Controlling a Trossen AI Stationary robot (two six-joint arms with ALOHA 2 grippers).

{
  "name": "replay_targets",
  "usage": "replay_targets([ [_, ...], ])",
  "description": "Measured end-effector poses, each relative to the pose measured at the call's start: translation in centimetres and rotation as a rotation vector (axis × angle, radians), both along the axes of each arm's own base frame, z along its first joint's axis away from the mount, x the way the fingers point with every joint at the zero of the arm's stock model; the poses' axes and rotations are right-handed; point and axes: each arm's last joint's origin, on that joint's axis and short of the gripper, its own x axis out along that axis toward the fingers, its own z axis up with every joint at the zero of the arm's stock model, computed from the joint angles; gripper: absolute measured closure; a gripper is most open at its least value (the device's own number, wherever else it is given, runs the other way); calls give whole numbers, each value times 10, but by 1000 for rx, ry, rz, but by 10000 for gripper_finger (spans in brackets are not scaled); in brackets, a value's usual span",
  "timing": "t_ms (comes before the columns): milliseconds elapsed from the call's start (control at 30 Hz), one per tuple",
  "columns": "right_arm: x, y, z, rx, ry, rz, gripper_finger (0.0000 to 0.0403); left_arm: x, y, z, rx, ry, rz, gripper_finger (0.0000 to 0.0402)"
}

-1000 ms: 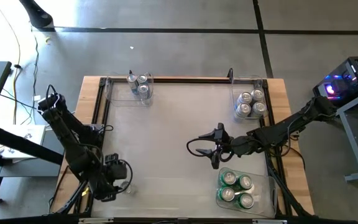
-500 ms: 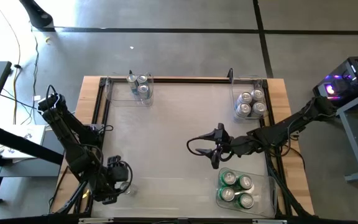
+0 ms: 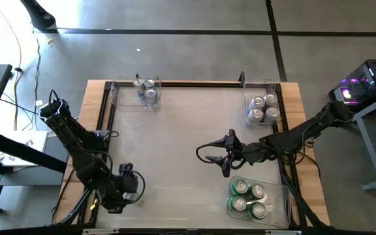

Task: Sort soda cans
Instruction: Put the bottom white blue soda can into the top left transparent bin

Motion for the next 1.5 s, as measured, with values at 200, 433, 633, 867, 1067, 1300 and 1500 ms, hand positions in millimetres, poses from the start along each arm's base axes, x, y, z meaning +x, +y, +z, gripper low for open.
replay_targets([
  [200, 0, 0, 0, 0, 0, 0, 130, 3, -5, -8, 70, -3, -126, 88],
  [433, 0, 0, 0, -1, 0, 0, 130, 5, -11, -13, 69, 24, -186, 88],
  [633, 0, 0, 0, -1, 0, 0, 130, 5, -10, -14, 81, 25, -182, 88],
  [867, 0, 0, 0, -1, 0, 0, 130, 11, -8, -7, 86, 9, -116, 88],
  [1067, 0, 0, 0, 2, 0, -1, 130, 15, -13, 12, 62, -72, -104, 88],
  [1300, 0, 0, 0, 0, 0, 0, 130, 16, -27, -4, 99, -20, -141, 88],
  [1500, 0, 0, 0, -5, 1, 1, 130, 20, -36, -22, 147, 34, -180, 88],
])
